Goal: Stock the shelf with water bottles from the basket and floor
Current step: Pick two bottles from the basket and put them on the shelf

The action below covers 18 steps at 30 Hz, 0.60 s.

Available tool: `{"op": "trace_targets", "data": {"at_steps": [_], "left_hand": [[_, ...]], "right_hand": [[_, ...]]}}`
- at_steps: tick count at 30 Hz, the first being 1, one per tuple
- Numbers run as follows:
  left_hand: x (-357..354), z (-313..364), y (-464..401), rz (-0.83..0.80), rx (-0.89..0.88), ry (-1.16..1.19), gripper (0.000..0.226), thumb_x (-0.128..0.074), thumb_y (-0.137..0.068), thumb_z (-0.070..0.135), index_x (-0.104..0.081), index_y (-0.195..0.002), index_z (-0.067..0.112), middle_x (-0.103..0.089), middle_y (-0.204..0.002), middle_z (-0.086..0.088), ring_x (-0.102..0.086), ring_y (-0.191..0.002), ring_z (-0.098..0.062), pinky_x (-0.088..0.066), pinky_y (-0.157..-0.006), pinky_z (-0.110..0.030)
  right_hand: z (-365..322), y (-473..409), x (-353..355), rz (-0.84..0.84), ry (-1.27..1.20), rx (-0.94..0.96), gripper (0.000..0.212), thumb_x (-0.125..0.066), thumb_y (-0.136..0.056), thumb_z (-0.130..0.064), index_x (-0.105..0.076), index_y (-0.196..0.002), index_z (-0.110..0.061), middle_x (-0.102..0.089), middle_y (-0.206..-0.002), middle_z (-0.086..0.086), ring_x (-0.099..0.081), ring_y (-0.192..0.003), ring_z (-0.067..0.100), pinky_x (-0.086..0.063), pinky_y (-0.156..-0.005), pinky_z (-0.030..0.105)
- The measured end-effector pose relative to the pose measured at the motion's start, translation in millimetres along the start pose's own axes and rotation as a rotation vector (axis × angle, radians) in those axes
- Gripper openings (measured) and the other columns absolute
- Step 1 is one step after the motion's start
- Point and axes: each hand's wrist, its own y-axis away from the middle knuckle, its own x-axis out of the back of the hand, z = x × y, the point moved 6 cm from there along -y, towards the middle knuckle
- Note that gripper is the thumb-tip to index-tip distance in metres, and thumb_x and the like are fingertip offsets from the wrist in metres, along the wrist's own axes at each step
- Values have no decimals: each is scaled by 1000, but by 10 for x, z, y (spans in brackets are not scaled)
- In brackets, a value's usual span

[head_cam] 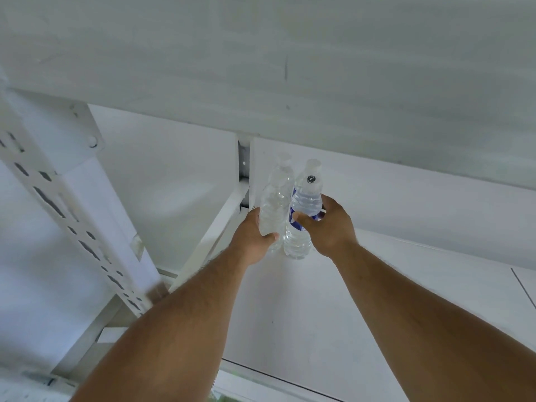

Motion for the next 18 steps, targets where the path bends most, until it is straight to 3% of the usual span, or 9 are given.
{"op": "trace_targets", "data": {"at_steps": [4,11,14,18], "left_hand": [[14,-74,58,-5,53,6,84,-73,-85,23,-24,-153,19,-38,-154,-2,-39,-140,-18,-37,-112,-35],[87,-115,334,-7,91,-26,80,-68,-90,18,-20,-154,19,-35,-155,0,-38,-141,-17,-36,-114,-36],[131,-115,516,-2,85,-26,79,-67,-90,18,-21,-153,19,-36,-155,1,-39,-140,-17,-36,-113,-36],[234,-84,798,-23,72,-89,78,-64,-91,22,-19,-154,21,-31,-158,1,-35,-142,-17,-34,-115,-35]], "right_hand": [[-7,34,-8,-14,-14,-24,30,-74,-84,-30,-50,-101,-36,-57,-87,-21,-58,-90,11,-49,-77,29],[-39,140,-13,-16,12,-73,33,-74,-83,-32,-52,-107,-33,-58,-91,-19,-60,-95,15,-47,-76,29],[-81,240,19,-1,76,-110,46,-74,-84,-40,-54,-120,-18,-63,-114,-2,-61,-103,21,-52,-81,35],[-80,513,86,20,171,-210,83,-68,-89,-48,-31,-152,-10,-47,-149,6,-51,-128,25,-44,-84,30]]}}
